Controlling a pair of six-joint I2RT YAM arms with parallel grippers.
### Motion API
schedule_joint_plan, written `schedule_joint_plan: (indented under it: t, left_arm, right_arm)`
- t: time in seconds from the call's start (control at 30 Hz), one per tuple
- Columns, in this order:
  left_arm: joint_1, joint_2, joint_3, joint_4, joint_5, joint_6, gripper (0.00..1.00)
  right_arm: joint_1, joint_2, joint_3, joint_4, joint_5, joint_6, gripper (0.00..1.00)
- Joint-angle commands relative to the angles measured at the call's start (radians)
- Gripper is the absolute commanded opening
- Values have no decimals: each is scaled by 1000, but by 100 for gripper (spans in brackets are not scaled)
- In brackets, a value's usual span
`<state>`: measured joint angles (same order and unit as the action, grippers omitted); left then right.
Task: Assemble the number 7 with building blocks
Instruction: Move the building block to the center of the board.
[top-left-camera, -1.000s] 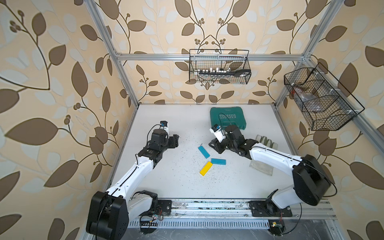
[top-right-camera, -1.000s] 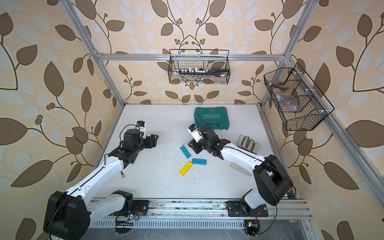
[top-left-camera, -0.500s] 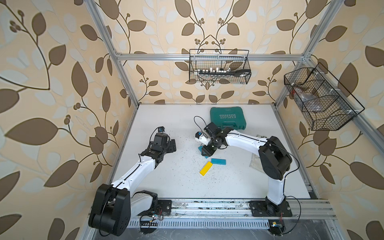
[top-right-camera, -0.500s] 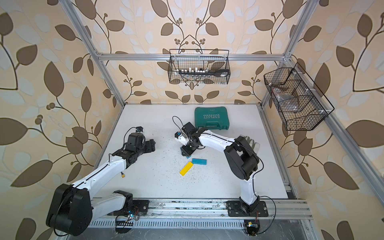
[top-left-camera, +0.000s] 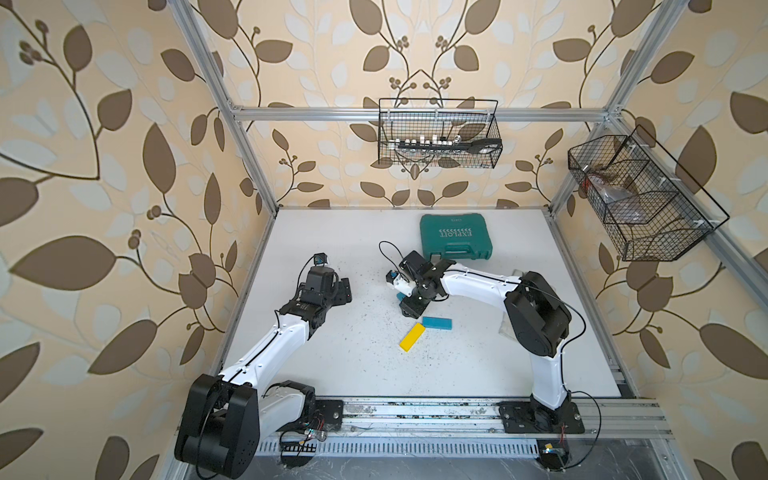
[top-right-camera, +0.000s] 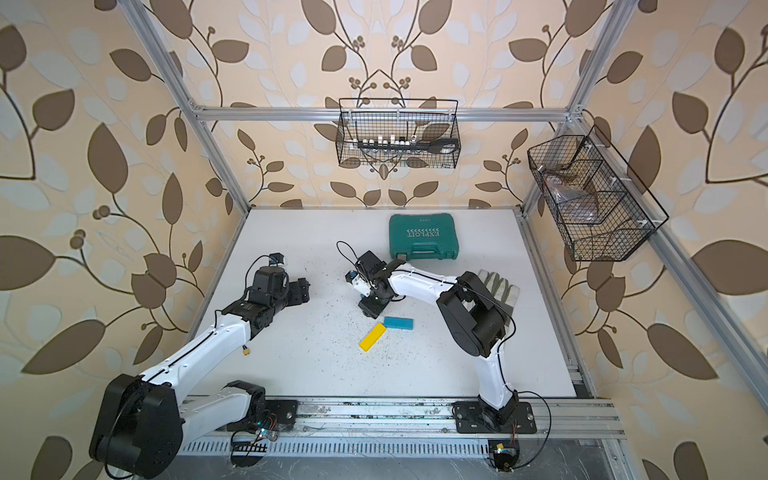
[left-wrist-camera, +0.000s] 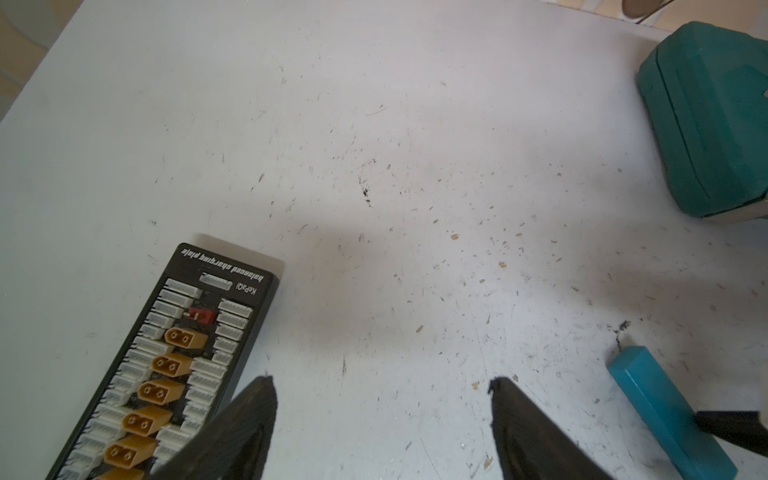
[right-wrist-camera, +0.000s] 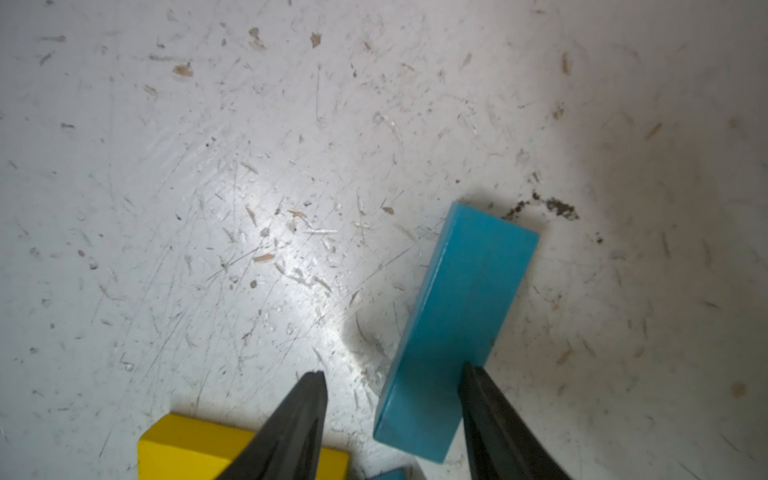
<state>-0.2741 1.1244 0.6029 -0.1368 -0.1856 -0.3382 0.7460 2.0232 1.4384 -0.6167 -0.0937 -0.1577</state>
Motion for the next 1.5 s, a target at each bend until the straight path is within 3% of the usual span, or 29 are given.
schedule_joint_plan:
  t: [0.0,0.9,1.13,1.47]
  left_arm:
    - [10,-3,0,16,-15,-2,83]
    - [10,19,15,11,-3,4,84]
    - [11,18,14,11,-2,5,84]
    - [11,23,18,10,-2,6,85]
  right_arm:
    - [1,54,25,-12,55,-16,56]
    - [1,24,88,-19,97,-79,53]
    - [1,129,191,-76,30,-120,53]
    - [-32,245,277,-208,1,-188,42]
